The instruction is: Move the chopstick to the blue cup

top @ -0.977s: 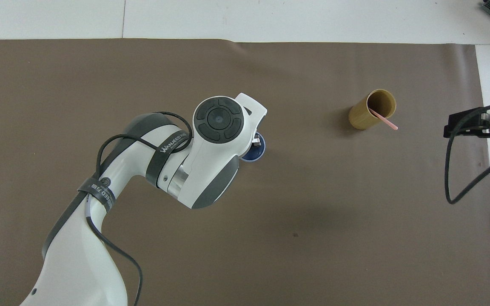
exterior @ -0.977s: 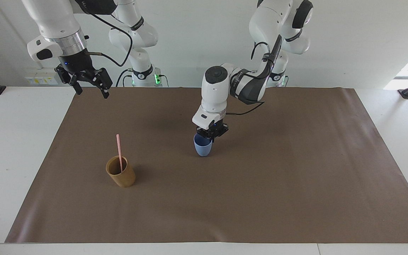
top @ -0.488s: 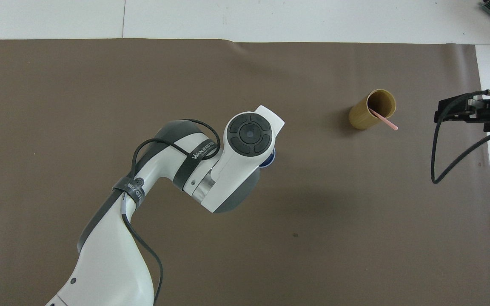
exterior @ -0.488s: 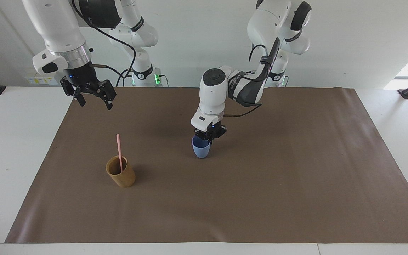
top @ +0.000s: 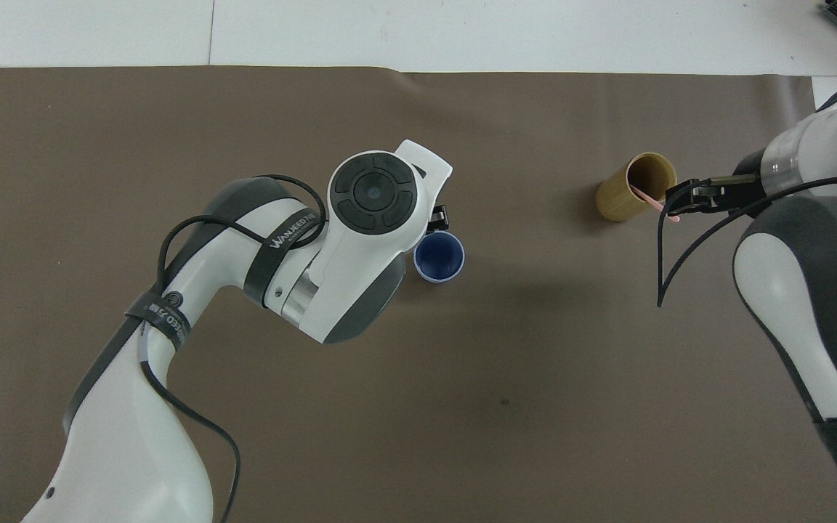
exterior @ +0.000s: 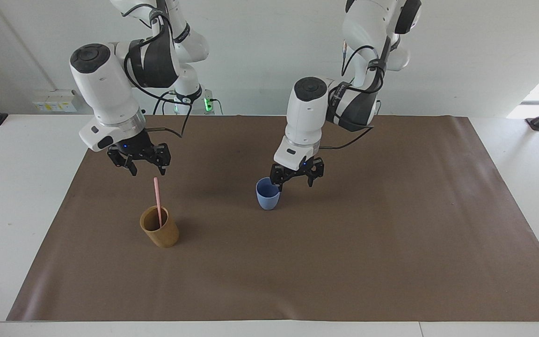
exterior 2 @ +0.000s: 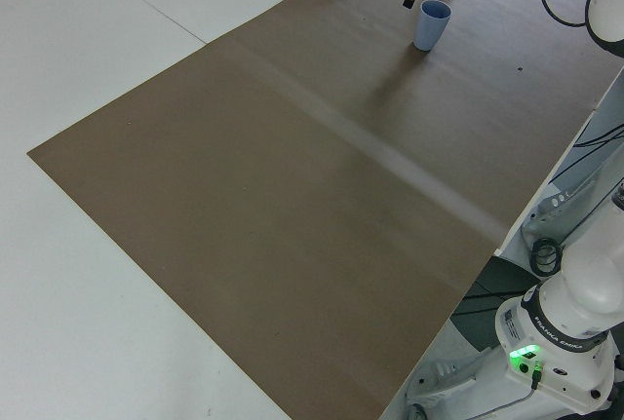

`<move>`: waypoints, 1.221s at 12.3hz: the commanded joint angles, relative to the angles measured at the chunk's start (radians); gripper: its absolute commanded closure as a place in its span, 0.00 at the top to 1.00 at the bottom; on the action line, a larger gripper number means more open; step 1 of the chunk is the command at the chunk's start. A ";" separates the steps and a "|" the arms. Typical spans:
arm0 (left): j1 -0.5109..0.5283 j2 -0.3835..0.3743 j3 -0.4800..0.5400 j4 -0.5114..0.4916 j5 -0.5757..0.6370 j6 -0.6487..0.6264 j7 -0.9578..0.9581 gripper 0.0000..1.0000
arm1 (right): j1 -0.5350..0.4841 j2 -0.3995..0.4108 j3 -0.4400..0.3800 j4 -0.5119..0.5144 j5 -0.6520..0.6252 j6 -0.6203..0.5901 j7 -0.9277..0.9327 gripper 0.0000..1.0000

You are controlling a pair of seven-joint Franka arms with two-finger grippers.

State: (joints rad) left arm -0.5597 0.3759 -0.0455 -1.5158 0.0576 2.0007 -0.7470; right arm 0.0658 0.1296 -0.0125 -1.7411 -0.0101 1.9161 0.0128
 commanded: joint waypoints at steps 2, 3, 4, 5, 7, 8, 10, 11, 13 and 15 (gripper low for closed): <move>0.133 -0.148 -0.005 -0.075 -0.009 -0.144 0.252 1.00 | -0.001 -0.019 0.002 -0.106 -0.002 0.118 -0.077 0.70; 0.174 -0.190 -0.005 -0.110 -0.009 -0.167 0.332 1.00 | -0.001 -0.019 0.002 -0.107 -0.002 0.121 -0.086 0.59; 0.219 -0.218 -0.005 -0.138 -0.009 -0.181 0.401 1.00 | -0.001 -0.019 0.002 -0.106 -0.002 0.124 -0.091 0.45; 0.251 -0.241 -0.005 -0.158 -0.010 -0.187 0.453 1.00 | -0.001 -0.018 0.002 -0.106 -0.002 0.136 -0.089 0.27; 0.332 -0.284 -0.005 -0.181 -0.018 -0.224 0.567 1.00 | -0.001 -0.019 0.002 -0.103 -0.001 0.138 -0.085 0.00; 0.369 -0.297 -0.005 -0.181 -0.033 -0.261 0.636 1.00 | -0.001 -0.019 0.002 -0.097 0.005 0.133 -0.082 0.00; 0.434 -0.324 -0.005 -0.181 -0.038 -0.312 0.740 1.00 | -0.003 -0.033 0.002 -0.062 0.007 0.120 -0.080 0.00; 0.455 -0.337 -0.005 -0.181 -0.038 -0.333 0.782 1.00 | -0.003 -0.059 0.002 -0.051 0.009 0.100 -0.083 0.00; 0.483 -0.354 -0.004 -0.178 -0.039 -0.365 0.834 1.00 | -0.003 -0.119 0.002 0.004 0.012 -0.048 -0.080 0.00; 0.485 -0.364 0.010 -0.155 -0.039 -0.365 0.844 1.00 | -0.003 -0.145 0.002 0.096 0.025 -0.220 -0.070 0.00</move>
State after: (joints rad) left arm -0.0867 0.0462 -0.0358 -1.6582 0.0371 1.6472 0.0714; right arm 0.0674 0.0131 -0.0127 -1.7087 -0.0073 1.8141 -0.0509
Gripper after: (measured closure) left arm 0.000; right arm 0.916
